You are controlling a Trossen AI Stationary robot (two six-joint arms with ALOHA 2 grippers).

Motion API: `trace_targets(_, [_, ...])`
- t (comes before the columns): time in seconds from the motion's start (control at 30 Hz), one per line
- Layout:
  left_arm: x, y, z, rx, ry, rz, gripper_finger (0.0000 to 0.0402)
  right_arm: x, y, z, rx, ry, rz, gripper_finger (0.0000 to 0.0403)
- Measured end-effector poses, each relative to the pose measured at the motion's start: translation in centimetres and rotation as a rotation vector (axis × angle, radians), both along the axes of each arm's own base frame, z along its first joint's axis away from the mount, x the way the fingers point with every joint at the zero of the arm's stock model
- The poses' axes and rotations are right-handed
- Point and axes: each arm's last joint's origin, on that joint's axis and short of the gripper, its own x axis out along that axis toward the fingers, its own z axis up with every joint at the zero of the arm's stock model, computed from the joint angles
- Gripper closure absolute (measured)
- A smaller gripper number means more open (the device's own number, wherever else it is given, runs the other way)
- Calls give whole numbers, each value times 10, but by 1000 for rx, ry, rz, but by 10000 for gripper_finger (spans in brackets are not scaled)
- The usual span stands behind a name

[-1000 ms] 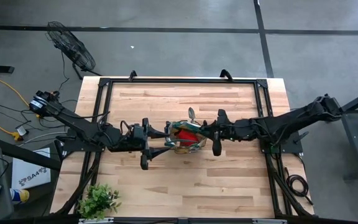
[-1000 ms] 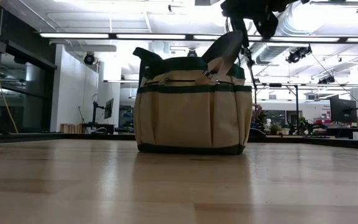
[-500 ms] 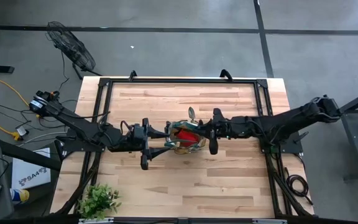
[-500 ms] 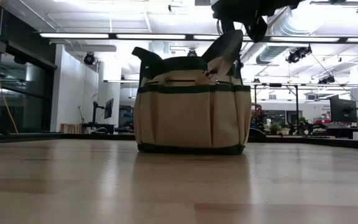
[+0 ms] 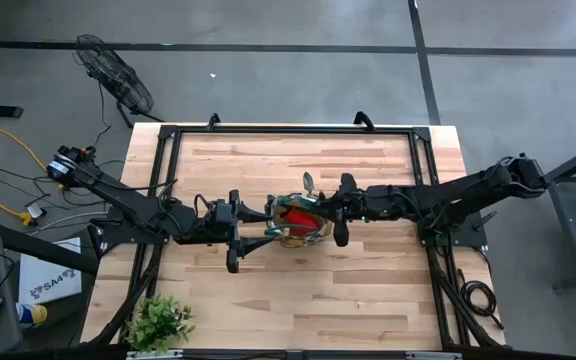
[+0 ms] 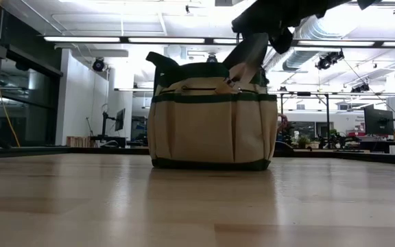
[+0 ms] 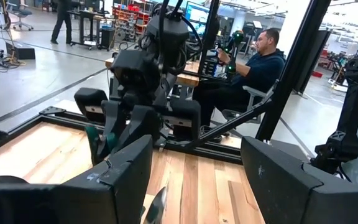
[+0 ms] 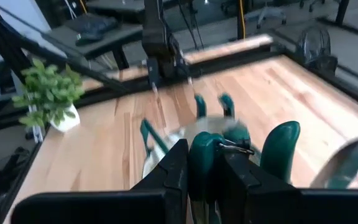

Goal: Pick & Place Garden tools in Gardening bag
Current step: Put the green shear scissors into the gardening bag

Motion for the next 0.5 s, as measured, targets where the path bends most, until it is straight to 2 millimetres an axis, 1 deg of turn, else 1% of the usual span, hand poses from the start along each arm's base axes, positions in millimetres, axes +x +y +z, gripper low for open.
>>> trace_targets(0.13, [0, 0, 0, 0, 0, 0, 160, -2, 3, -5, 7, 53, 6, 363])
trace_targets(0.3, [0, 0, 0, 0, 0, 0, 160, -3, 8, -5, 2, 52, 14, 363])
trace_targets(0.4, [0, 0, 0, 0, 0, 0, 160, -3, 9, -5, -10, 48, -15, 363])
trace_targets(0.5, [0, 0, 0, 1, 1, 0, 160, -2, 9, -1, -21, 12, -15, 363])
